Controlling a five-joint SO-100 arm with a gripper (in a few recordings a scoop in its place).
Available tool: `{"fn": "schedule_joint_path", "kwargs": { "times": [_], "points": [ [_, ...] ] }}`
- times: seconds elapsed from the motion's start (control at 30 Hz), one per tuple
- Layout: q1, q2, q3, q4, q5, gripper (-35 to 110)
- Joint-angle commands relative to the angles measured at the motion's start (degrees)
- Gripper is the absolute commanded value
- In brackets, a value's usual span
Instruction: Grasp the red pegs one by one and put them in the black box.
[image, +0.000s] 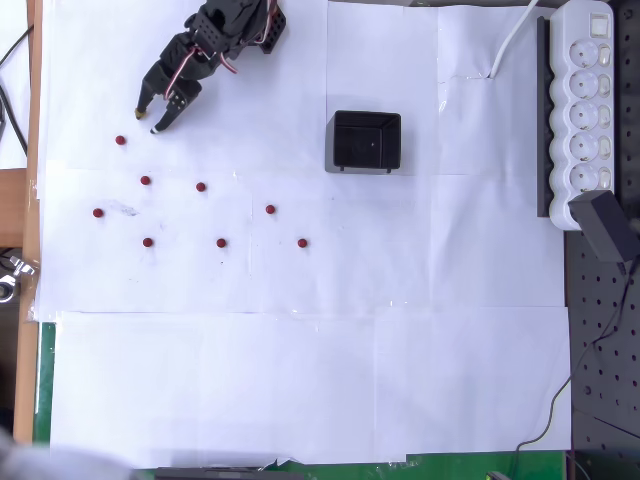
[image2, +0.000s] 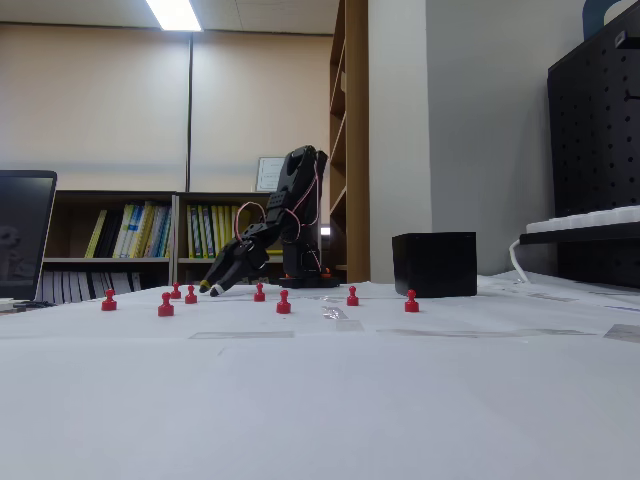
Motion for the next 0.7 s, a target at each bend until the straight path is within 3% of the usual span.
{"fn": "schedule_joint_path", "kwargs": {
  "times": [0.0,0.67],
  "points": [
    [0.2,3.3,3.7,-1.6,-1.8,12],
    [1.3,11.5,11.2,-6.3,-9.0,12]
  ]
}}
